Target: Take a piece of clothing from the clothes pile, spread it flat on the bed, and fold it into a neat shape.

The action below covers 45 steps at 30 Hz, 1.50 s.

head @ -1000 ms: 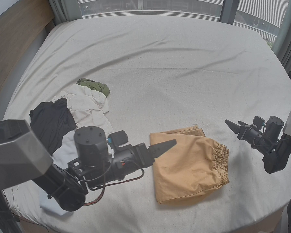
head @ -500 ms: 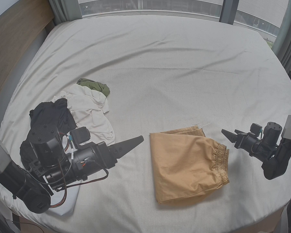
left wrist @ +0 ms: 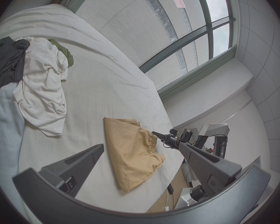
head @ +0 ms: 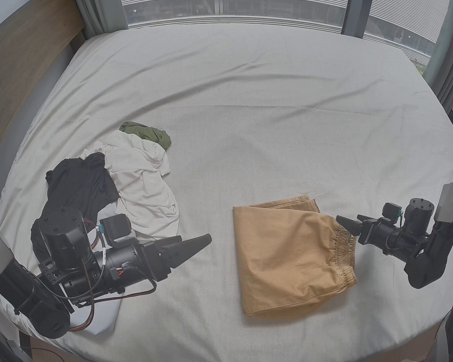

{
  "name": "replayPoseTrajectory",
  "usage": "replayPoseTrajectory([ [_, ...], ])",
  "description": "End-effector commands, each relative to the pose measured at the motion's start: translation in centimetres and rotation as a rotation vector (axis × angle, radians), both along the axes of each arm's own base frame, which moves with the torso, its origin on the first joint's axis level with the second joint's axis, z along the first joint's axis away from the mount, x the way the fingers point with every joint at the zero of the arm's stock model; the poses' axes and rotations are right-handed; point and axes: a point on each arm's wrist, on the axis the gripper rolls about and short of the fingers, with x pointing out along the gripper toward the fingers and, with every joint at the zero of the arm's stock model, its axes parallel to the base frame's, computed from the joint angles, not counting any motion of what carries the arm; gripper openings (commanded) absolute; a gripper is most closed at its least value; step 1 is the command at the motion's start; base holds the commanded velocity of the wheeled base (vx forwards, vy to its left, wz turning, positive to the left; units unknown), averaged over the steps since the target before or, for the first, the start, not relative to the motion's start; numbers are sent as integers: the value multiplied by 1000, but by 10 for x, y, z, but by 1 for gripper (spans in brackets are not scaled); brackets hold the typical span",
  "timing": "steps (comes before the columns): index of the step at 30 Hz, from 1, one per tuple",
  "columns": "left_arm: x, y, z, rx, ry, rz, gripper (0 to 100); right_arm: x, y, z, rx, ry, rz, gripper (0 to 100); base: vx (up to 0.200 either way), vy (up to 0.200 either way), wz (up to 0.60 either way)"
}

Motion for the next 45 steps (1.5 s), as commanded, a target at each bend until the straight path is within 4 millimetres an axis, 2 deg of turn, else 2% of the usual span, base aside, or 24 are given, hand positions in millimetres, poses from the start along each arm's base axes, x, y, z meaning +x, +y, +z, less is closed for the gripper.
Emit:
replayPoseTrajectory([
  [1,5,2,-10,17,30,15,100,-9,0,-8,-25,43,10,100,0,0,0],
  [16,15,0,-38,22,13,21,100,-33,15,-21,-74,128,83,100,0,0,0],
  [45,10,-1,-35,19,9,10,100,-43,21,-25,-56,172,163,100,0,0,0],
])
